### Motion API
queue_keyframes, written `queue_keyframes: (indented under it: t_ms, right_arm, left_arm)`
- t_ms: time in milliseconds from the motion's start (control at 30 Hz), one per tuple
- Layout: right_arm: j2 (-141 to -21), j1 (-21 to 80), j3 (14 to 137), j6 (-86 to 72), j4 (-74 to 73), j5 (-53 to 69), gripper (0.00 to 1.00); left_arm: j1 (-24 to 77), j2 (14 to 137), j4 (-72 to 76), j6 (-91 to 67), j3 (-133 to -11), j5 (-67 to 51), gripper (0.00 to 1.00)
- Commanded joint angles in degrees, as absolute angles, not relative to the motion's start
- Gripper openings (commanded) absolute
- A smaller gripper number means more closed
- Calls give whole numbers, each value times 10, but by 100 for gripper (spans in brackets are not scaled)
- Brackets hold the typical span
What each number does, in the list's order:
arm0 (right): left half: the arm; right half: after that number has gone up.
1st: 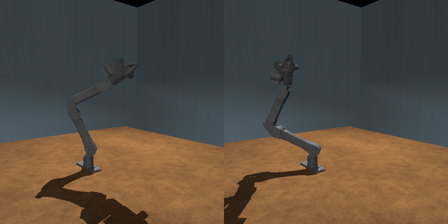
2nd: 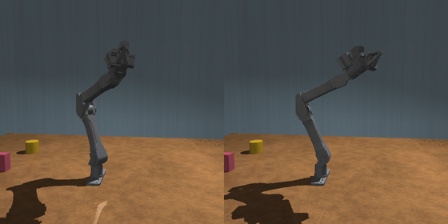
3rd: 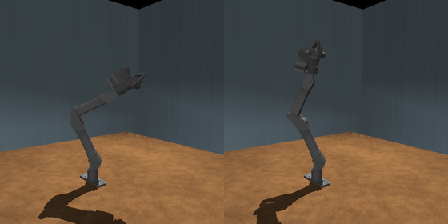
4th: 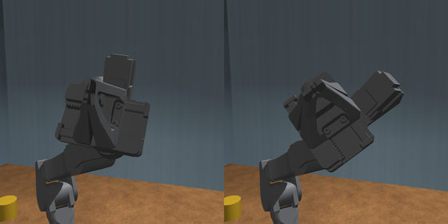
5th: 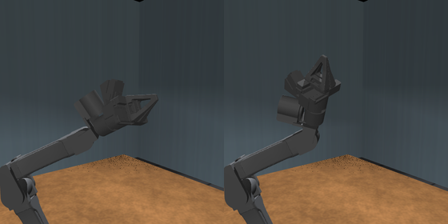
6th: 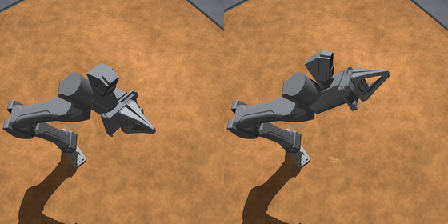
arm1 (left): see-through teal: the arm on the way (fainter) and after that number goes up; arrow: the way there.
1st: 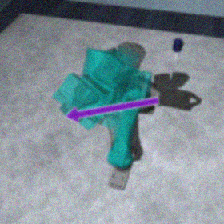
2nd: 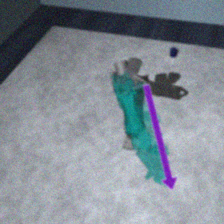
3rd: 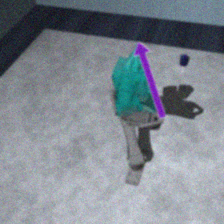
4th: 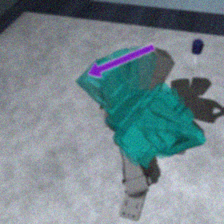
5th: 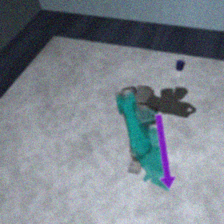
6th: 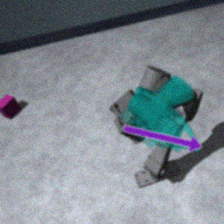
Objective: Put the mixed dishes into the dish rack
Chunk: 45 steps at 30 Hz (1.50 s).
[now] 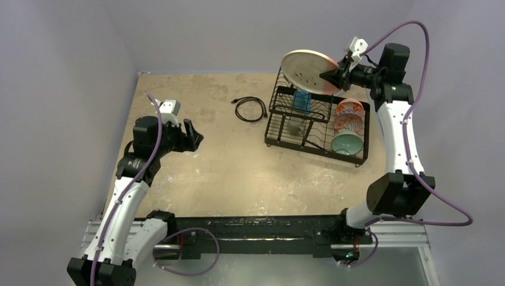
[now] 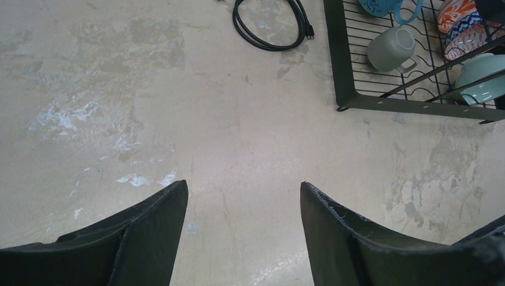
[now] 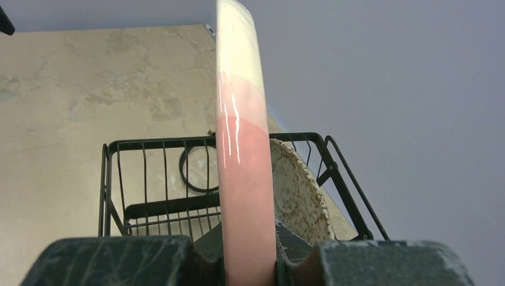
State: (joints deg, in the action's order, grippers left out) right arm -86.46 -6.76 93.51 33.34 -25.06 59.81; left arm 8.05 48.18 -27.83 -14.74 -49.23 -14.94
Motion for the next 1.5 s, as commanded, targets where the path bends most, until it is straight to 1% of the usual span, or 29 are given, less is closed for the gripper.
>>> queue_keyframes:
  t_ms: [0, 433, 867, 1467]
  right_arm:
    - [-858, -68, 962, 362, -198, 659, 0]
    - [-897, -68, 969, 386, -219, 687, 0]
    - [-925, -69, 988, 502, -316, 736, 0]
    - [-893, -93, 952, 505, -295, 785, 0]
  left_arm:
    - [84, 482, -252, -135, -491, -147, 68]
    - [85, 483, -252, -133, -492, -147, 68]
    - [85, 488, -250, -134, -492, -150, 67]
    - [85, 491, -248, -135, -491, -152, 67]
